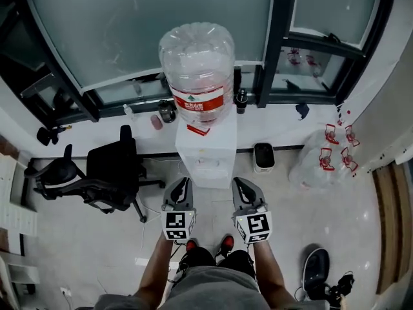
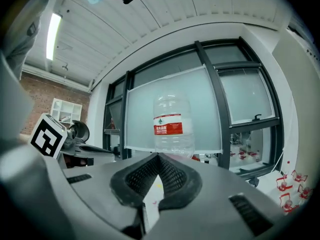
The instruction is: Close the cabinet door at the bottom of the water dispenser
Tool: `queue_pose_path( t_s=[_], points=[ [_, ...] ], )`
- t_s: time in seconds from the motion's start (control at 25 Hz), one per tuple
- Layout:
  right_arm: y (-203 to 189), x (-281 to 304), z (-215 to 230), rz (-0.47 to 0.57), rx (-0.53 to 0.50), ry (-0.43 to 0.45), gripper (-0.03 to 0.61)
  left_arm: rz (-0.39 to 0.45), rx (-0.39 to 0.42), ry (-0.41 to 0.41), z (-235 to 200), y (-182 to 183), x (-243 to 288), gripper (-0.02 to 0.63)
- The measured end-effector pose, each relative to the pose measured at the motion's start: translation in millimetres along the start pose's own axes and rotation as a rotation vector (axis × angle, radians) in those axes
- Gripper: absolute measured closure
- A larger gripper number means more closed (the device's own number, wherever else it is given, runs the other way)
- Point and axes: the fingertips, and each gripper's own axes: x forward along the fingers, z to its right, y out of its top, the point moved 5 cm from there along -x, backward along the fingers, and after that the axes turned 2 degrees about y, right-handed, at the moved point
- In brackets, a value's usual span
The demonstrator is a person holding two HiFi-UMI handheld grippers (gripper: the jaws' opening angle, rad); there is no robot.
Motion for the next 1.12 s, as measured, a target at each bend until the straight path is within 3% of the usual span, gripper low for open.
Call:
queue_pose_path(
  t_s=[0.36, 1.12],
  points=[
    [8.9, 0.8, -37.0, 0.000, -0.033, 0.071, 0.566, 0.020, -0.021, 0.052, -17.9, -0.1, -32.4, 0.571],
    [5.4, -5.5, -29.7, -0.013, -0.054, 0.038, 0.566, 0.053, -0.010, 0.014, -7.0, 13.2, -30.7, 0.571]
  ],
)
